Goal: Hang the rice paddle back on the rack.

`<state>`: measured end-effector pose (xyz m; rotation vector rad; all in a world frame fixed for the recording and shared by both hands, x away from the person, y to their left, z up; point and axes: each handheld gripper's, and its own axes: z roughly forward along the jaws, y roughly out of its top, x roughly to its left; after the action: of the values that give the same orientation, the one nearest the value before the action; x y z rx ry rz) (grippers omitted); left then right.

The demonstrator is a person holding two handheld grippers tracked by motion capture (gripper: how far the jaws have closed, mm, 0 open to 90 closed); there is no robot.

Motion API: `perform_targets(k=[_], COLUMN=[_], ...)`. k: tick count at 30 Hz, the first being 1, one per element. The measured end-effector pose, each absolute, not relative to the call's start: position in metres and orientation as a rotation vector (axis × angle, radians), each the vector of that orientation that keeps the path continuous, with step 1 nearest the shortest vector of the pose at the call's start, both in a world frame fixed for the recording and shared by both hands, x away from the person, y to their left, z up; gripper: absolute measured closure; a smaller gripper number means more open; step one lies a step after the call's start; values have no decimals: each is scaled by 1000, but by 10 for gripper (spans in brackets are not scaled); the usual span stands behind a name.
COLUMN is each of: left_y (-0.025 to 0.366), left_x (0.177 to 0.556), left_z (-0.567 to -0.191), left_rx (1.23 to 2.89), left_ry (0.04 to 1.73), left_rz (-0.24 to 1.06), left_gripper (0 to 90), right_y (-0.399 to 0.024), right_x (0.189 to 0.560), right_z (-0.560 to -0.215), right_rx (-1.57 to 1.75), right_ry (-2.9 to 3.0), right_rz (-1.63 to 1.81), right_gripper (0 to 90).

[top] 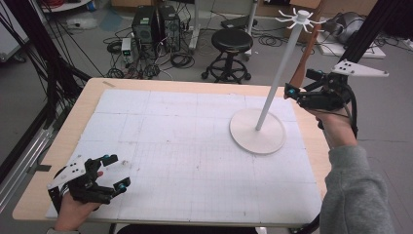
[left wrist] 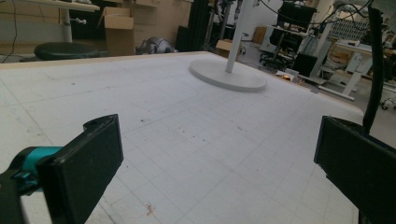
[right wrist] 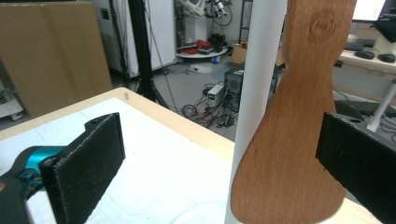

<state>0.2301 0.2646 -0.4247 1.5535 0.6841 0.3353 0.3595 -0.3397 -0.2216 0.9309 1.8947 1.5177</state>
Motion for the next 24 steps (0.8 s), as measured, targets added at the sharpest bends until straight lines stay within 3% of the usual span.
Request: perform_targets(k=[24], left_y=[262], left_x=[229], left_z=[-425], left_rx=[1565], left_ry=[679], left_rz=[334], left_gripper=[18], right_y=[-340], right_x=[311], right_z=[-285], right_rx=[928], right_ry=[1835], right_rz=[1586], right_gripper=[1])
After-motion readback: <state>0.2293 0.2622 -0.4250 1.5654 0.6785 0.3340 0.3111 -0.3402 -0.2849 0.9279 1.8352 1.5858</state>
